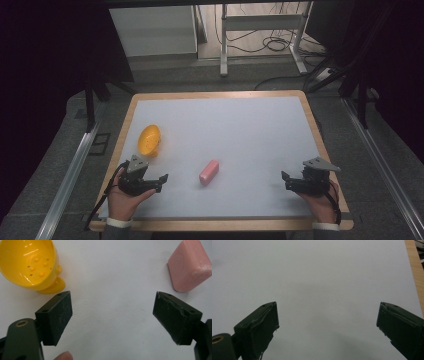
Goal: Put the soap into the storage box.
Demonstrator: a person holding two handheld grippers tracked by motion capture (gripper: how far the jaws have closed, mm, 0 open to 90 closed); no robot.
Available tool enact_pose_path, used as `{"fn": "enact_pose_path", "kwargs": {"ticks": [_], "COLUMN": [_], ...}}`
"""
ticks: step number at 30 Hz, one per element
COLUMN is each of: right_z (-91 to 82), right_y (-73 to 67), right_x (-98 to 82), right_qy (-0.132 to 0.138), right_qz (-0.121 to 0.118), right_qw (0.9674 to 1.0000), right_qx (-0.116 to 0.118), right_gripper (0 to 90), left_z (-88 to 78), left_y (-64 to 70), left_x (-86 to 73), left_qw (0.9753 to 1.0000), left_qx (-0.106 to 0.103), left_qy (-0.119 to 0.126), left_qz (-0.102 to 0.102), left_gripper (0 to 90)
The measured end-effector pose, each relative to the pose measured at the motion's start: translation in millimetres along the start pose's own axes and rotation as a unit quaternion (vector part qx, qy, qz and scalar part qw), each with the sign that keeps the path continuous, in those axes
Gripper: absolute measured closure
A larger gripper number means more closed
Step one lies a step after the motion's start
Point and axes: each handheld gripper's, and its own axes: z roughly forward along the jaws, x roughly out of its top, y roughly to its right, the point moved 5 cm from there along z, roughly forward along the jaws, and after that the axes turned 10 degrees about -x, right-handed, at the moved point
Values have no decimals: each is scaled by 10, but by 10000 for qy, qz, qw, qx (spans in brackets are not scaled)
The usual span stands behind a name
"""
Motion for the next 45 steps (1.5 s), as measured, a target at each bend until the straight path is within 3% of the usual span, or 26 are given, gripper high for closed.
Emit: {"fn": "enact_pose_path", "kwargs": {"ticks": [7, 11, 16, 22, 29, 35, 39, 45], "right_z": [8, 31, 50, 70, 52, 0, 10, 6], "right_y": [-15, -55, -39, 14, 16, 38, 36, 70], "right_x": [-19, 6, -4, -52, -56, -33, -43, -75], "right_qy": [16, -41, -25, -40, -46, 119, 88, 7], "right_qz": [-39, -52, -119, -216, -228, -166, -203, -151], "right_qw": [10000, 10000, 9999, 9998, 9997, 9997, 9997, 9998], "right_qx": [-4, 48, 31, -26, -55, -145, -137, -128], "right_gripper": [46, 52, 52, 55, 56, 67, 68, 69], "left_z": [47, 42, 52, -30, -73, -96, -79, -62], "left_y": [3, 8, 4, 19, 102, 177, 194, 257], "left_x": [4, 20, -8, 5, 63, 192, 278, 400], "left_qw": [10000, 9999, 9999, 9996, 9999, 9999, 9999, 9997], "left_qx": [-1, -5, 130, 236, 57, -162, -136, -181], "left_qy": [-3, 127, -45, -94, -81, 20, 68, -9], "left_qz": [24, 10, 34, -90, -17, 30, -27, 158], "left_gripper": [129, 173, 173, 188, 195, 191, 184, 188]}}
